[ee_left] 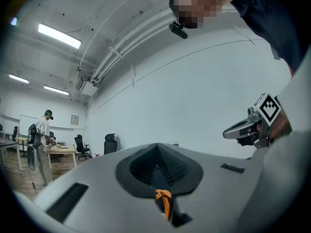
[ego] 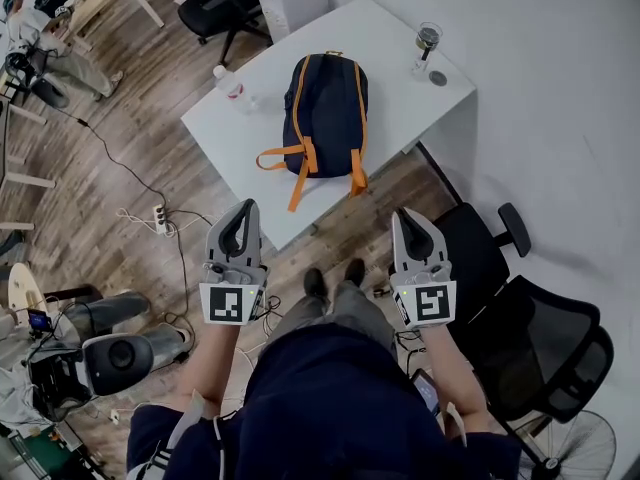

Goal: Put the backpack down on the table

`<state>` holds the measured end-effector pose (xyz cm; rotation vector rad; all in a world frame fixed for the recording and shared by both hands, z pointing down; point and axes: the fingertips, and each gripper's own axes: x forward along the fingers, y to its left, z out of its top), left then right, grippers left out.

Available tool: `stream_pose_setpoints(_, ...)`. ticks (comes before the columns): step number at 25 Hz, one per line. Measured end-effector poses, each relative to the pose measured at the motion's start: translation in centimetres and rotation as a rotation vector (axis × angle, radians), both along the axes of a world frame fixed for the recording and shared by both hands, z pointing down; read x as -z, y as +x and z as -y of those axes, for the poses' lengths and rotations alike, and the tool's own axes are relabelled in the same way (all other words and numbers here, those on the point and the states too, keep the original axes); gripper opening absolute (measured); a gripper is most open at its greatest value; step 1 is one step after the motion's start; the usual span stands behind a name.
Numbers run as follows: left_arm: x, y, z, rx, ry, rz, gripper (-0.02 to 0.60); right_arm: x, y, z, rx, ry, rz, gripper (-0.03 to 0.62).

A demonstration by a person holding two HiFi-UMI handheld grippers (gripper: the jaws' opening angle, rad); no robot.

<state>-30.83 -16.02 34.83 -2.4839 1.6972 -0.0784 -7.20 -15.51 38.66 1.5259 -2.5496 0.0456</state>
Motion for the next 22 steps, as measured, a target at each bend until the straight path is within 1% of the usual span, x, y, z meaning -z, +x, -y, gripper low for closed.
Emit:
stream_pose_setpoints(2,-0.4,-0.3,-0.3,-0.004,0.004,0.027,0.003,-0.1,0.0,-0.1,-0.003,-0.002,-0.001,0.011)
stream_pose_setpoints(9,-0.6,-0.6,-0.7,0.007,0.008,0.029,0.003,-0.5,0.1,-0.5,-0.006,-0.014,-0.010,-0.002)
stream_pose_setpoints(13,-0.6,-0.6,-0.8,0.021,-0.014,-0.011,0.003,-0.5,-0.1,-0.7,0.000,-0.017,-0.014,-0.003)
stream_pose_setpoints(16,-1.0,-0.5,-1.0,0.005,0.001,0.021,0.003,-0.7,0.0,-0.7,-0.006,-0.025,-0.020,-0.005)
stream_pose_setpoints(22,-2.0,-0.5,-1.4,0.009,-0.022,0.002,0.003,-0.6,0.3,-0.8,-0.025,-0.023,0.005,-0.005)
